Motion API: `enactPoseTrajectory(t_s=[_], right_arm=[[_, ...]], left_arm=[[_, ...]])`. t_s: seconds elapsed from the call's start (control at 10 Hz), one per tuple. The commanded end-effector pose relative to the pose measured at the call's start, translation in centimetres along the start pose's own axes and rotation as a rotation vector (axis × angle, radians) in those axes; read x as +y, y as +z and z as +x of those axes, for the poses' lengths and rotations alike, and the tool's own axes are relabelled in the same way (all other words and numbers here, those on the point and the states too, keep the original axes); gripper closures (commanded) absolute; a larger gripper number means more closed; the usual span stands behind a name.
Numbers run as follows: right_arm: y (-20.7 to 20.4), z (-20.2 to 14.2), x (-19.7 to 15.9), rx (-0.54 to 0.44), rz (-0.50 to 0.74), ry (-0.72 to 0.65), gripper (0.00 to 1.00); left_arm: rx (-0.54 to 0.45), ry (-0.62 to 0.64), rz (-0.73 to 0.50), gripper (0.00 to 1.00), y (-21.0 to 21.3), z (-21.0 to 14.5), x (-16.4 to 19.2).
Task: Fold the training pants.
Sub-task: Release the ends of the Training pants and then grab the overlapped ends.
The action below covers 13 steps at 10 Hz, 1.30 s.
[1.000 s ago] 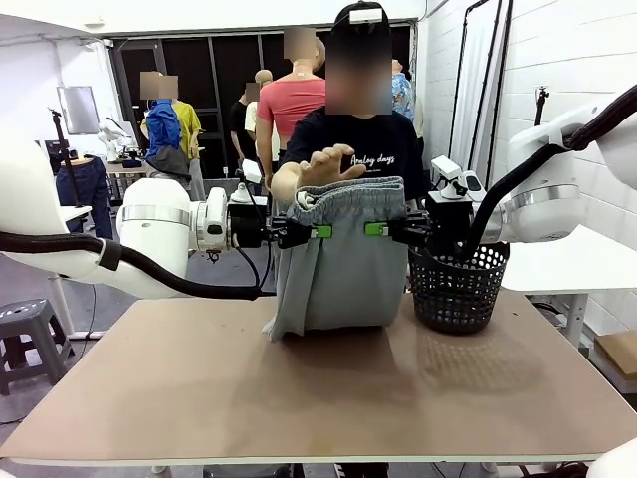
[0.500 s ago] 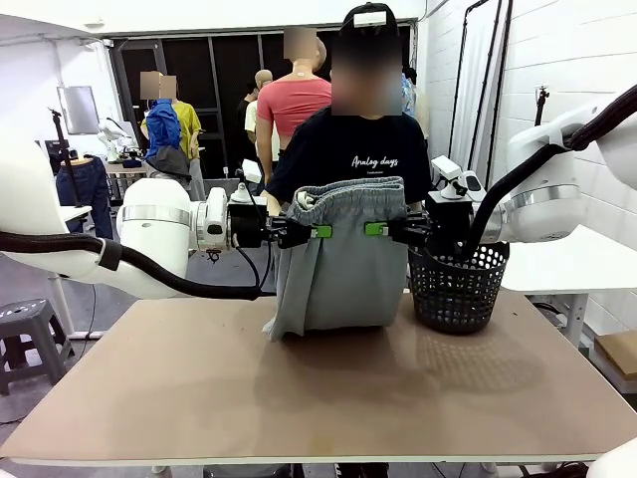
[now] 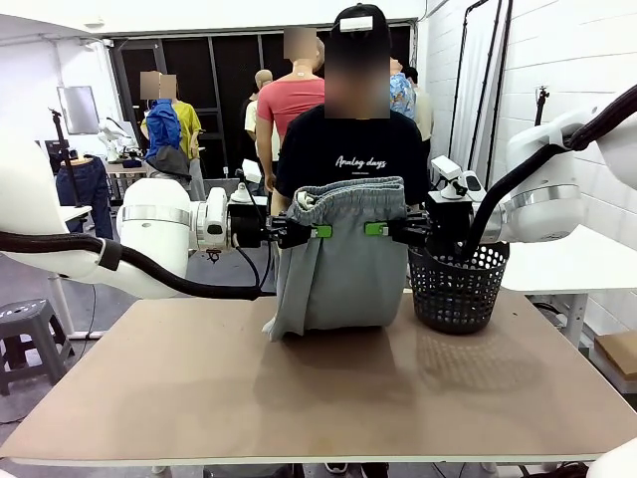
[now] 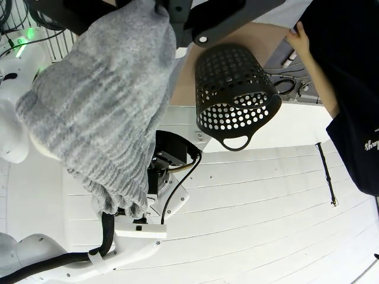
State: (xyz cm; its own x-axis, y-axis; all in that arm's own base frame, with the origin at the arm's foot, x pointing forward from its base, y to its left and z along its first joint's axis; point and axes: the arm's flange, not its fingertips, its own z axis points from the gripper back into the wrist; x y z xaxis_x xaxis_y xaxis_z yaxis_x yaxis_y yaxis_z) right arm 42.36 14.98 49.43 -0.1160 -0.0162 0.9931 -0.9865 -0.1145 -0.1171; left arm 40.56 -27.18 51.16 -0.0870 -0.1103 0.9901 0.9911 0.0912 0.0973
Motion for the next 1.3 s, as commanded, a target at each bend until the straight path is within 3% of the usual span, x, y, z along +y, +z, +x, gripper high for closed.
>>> enactPoseTrajectory(t_s=[0.0, 1.2], right_arm=[[-0.11, 0.11, 0.17, -0.003, 0.003, 0.002, 1.00], [-0.11, 0.11, 0.17, -0.003, 0.003, 0.002, 1.00]], left_arm=[[-0.002, 0.000, 0.010, 1.00, 0.05, 0.19, -0.03], [-0.002, 0.000, 0.010, 1.00, 0.05, 0.19, -0.03]])
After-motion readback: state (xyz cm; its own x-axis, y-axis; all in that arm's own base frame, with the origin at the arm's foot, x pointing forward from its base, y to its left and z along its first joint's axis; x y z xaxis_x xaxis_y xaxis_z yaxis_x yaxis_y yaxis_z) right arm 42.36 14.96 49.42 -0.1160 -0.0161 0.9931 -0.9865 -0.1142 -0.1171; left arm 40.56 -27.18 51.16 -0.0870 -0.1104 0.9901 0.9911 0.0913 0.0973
